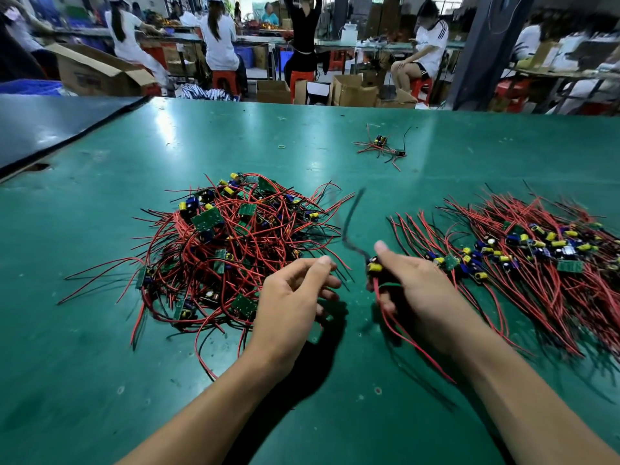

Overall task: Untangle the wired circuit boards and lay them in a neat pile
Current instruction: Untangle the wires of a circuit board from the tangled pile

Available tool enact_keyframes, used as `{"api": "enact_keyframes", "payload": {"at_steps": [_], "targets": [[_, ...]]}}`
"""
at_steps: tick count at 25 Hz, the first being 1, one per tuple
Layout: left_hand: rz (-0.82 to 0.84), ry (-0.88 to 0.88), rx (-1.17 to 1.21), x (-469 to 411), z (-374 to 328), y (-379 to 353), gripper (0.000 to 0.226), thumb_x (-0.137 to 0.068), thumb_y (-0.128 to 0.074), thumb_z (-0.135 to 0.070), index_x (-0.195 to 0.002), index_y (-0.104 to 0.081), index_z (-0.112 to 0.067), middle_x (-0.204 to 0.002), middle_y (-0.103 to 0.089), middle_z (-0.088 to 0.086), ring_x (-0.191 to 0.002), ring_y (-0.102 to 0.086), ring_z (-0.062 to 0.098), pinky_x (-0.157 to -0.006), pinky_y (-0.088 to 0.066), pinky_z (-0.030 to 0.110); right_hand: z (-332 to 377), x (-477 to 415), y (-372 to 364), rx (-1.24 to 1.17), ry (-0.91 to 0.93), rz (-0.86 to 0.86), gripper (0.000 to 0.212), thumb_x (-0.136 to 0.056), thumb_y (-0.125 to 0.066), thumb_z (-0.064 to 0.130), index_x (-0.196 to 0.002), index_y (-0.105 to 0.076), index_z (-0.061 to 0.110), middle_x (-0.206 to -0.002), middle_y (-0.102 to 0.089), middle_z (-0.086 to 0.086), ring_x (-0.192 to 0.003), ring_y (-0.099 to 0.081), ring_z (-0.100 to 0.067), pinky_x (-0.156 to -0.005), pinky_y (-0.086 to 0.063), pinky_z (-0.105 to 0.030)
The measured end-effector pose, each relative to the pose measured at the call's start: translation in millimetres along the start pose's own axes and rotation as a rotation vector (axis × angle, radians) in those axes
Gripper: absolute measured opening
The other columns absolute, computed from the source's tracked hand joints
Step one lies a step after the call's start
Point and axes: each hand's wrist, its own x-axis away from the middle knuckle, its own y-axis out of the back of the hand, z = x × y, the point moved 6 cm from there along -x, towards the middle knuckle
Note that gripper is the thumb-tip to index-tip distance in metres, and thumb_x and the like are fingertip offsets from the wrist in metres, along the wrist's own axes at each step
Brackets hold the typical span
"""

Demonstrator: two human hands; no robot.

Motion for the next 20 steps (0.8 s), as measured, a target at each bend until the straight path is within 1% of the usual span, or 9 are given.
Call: {"api": "enact_keyframes", "payload": {"at_steps": [4,7,9,12,14,15,17,19,20], "targets": [[0.051,-0.045,-0.024,2,-3,-3,0.016,-0.094,-0.063,-0.022,-0.09,-0.076,-0.012,-0.085,-0.074,0.012,-0.073,-0.066,0.019,-0.066,-0.053,0.036,-10,4,-18,0.385,0.164,0.046,0.05,-0.097,-0.054,0.056,-0.067,-0.06,0.016,-0.05,-0.052,-0.003,-0.04,-0.042,-0.013,-0.044,-0.033,-0.022],[0.041,-0.07,-0.065,1,-6,-1,0.017,-0.093,-0.063,-0.018,-0.088,-0.075,-0.007,-0.082,-0.072,0.016,-0.07,-0.062,0.013,-0.062,-0.051,0.029,-2,8,-23,0.507,0.32,0.094,0.041,-0.098,-0.058,0.047,-0.069,-0.066,0.019,-0.057,-0.057,0.014,-0.054,-0.047,-0.001,-0.055,-0.037,-0.018],[0.048,-0.056,-0.027,2,-5,-3,0.018,-0.094,-0.063,-0.016,-0.087,-0.073,-0.004,-0.083,-0.07,0.02,-0.069,-0.061,0.015,-0.057,-0.053,0.024,2,10,-22,0.57,0.356,0.07,0.037,-0.095,-0.061,0.046,-0.072,-0.066,0.018,-0.059,-0.056,0.016,-0.055,-0.046,0.002,-0.057,-0.036,-0.015],[0.078,-0.043,-0.014,3,-4,-5,0.016,-0.091,-0.065,-0.017,-0.086,-0.074,-0.004,-0.079,-0.071,0.016,-0.066,-0.063,0.018,-0.053,-0.055,0.028,4,9,-19,0.417,0.323,0.054,0.023,-0.087,-0.069,0.046,-0.091,-0.068,0.023,-0.073,-0.06,0.013,-0.06,-0.05,-0.002,-0.062,-0.04,-0.018],[0.13,-0.062,-0.073,4,-3,-8,0.014,-0.089,-0.068,-0.019,-0.087,-0.076,-0.008,-0.075,-0.073,0.009,-0.065,-0.064,0.017,-0.057,-0.055,0.033,2,11,-22,0.264,0.269,0.154,0.034,-0.081,-0.071,0.044,-0.11,-0.072,0.026,-0.081,-0.064,0.012,-0.061,-0.056,-0.006,-0.059,-0.044,-0.017],[0.161,-0.071,-0.102,6,-3,-9,0.012,-0.089,-0.069,-0.019,-0.087,-0.076,-0.009,-0.072,-0.072,0.006,-0.061,-0.061,0.016,-0.056,-0.051,0.031,0,12,-24,0.218,0.246,0.194,0.035,-0.08,-0.074,0.04,-0.111,-0.075,0.024,-0.086,-0.07,0.007,-0.064,-0.062,-0.007,-0.061,-0.049,-0.018],[0.203,-0.079,-0.153,7,-3,-11,0.01,-0.089,-0.07,-0.017,-0.086,-0.077,-0.011,-0.064,-0.069,0.0,-0.051,-0.054,0.011,-0.05,-0.043,0.023,1,13,-26,0.158,0.239,0.205,0.023,-0.081,-0.078,0.03,-0.1,-0.078,0.017,-0.089,-0.076,-0.007,-0.075,-0.07,-0.014,-0.071,-0.058,-0.027],[0.186,-0.082,-0.183,6,-2,-11,0.009,-0.087,-0.071,-0.016,-0.083,-0.076,-0.01,-0.063,-0.07,0.001,-0.048,-0.053,0.012,-0.047,-0.042,0.022,5,9,-19,0.122,0.268,0.106,0.012,-0.08,-0.079,0.027,-0.084,-0.077,0.016,-0.071,-0.071,0.001,-0.061,-0.061,-0.006,-0.059,-0.051,-0.018],[0.156,-0.078,-0.169,5,-2,-9,0.008,-0.087,-0.073,-0.016,-0.082,-0.075,-0.01,-0.066,-0.071,0.003,-0.05,-0.055,0.015,-0.048,-0.045,0.024,6,7,-13,0.096,0.269,0.04,0.016,-0.076,-0.08,0.032,-0.076,-0.075,0.017,-0.061,-0.064,0.006,-0.051,-0.052,-0.003,-0.049,-0.042,-0.014]]}}
